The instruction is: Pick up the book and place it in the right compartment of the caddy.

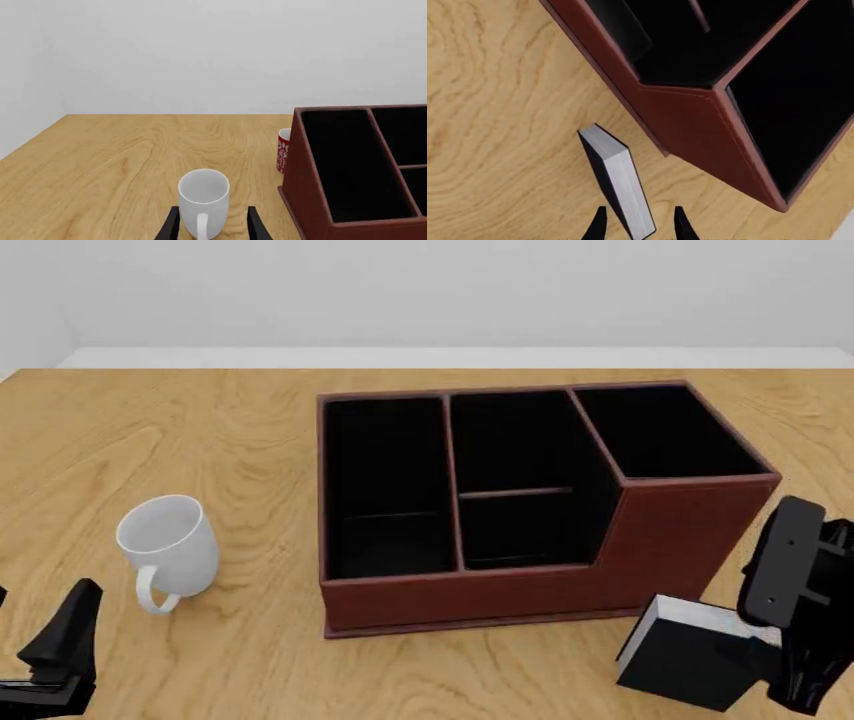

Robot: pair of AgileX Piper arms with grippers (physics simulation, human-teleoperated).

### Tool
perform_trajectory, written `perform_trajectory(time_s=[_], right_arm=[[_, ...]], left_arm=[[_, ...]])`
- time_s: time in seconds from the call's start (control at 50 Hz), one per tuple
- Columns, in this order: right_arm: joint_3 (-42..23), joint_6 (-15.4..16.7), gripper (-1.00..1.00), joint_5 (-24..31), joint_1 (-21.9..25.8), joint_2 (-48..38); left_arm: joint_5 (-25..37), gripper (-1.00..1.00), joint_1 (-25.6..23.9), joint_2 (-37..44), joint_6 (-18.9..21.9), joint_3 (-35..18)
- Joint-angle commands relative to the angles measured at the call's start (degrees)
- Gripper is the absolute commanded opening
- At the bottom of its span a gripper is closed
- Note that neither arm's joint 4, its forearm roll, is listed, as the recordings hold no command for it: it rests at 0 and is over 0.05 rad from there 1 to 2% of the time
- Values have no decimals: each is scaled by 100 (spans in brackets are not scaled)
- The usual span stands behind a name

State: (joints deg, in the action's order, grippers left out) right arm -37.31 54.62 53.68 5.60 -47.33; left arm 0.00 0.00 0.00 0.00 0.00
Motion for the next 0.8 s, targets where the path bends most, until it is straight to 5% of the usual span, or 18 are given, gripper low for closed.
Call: perform_trajectory(time_s=[0.02, 0.8], right_arm=[[155, -37, 100, 92, -12, -14], [509, -306, 100, -512, -45, -600]], left_arm=[[0, 100, 0, 0, 0, 0], [0, 100, 0, 0, 0, 0]])
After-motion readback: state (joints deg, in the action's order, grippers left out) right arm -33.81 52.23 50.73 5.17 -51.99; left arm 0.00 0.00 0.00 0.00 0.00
